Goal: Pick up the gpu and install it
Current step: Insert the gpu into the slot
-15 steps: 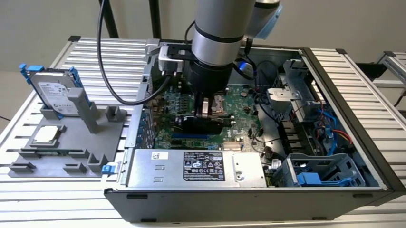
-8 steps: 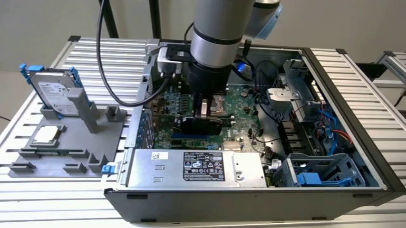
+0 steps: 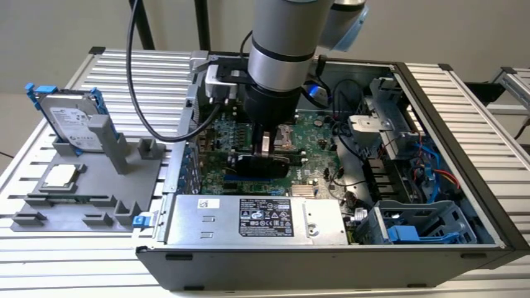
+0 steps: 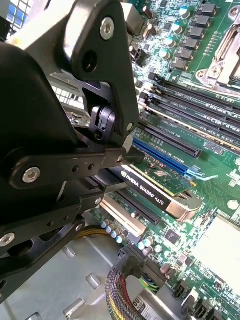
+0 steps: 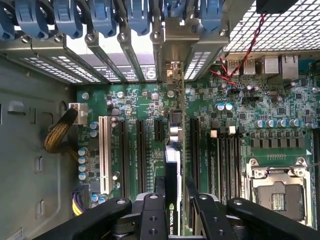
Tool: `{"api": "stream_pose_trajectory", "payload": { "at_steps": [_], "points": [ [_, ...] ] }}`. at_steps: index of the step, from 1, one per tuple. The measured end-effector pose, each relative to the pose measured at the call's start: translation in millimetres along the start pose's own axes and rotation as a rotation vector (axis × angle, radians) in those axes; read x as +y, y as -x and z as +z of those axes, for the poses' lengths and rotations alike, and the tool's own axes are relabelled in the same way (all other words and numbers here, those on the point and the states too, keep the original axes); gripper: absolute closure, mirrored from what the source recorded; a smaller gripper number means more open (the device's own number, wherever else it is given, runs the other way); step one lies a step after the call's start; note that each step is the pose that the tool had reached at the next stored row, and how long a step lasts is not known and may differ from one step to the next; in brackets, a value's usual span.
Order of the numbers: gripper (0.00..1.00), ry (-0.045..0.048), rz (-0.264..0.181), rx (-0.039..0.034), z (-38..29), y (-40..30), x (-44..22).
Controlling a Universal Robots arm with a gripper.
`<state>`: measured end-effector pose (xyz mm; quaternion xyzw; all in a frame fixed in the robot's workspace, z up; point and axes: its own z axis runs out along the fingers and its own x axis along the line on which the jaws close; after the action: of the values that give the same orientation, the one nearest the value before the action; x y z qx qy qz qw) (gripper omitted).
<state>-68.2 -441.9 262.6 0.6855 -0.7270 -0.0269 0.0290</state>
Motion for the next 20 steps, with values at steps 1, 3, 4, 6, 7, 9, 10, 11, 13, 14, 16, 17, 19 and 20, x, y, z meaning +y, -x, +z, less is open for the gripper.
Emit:
{"api": "stream_pose_trajectory", "payload": {
  "at_steps": [1, 3, 4, 6, 7, 9, 10, 11, 13, 14, 16, 17, 19, 20],
  "points": [
    [1.00, 0.0001, 0.000, 0.0001, 0.4, 0.0, 0.0],
    [1.00, 0.0002, 0.000, 0.0003, 0.5, 0.0, 0.0],
    [1.00, 0.0001, 0.000, 0.0003, 0.6, 0.0, 0.0],
    [1.00, 0.0000, 0.000, -0.0002, 0.8, 0.2, 0.0],
    [1.00, 0.0000, 0.000, -0.0002, 0.8, 0.2, 0.0],
    [1.00, 0.0001, 0.000, 0.0001, 0.7, 0.3, 0.0],
    [1.00, 0.0000, 0.000, -0.0001, 0.8, 0.5, 0.0],
    [1.00, 0.0000, 0.000, -0.0001, 0.8, 0.7, 0.0],
    [1.00, 0.0000, 0.000, 0.0000, 0.7, 0.9, 0.0],
    [1.00, 0.0000, 0.000, 0.0000, 0.7, 1.1, 0.0],
    [1.00, 0.0001, 0.000, 0.0002, 0.7, 2.1, 0.2],
    [1.00, 0.0001, 0.000, 0.0002, 0.6, 2.1, 0.1],
    [1.00, 0.0000, 0.000, 0.0001, 0.7, 2.5, 0.1],
    [1.00, 0.0000, 0.000, 0.0001, 0.6, 2.6, 0.1]
  ]
}}
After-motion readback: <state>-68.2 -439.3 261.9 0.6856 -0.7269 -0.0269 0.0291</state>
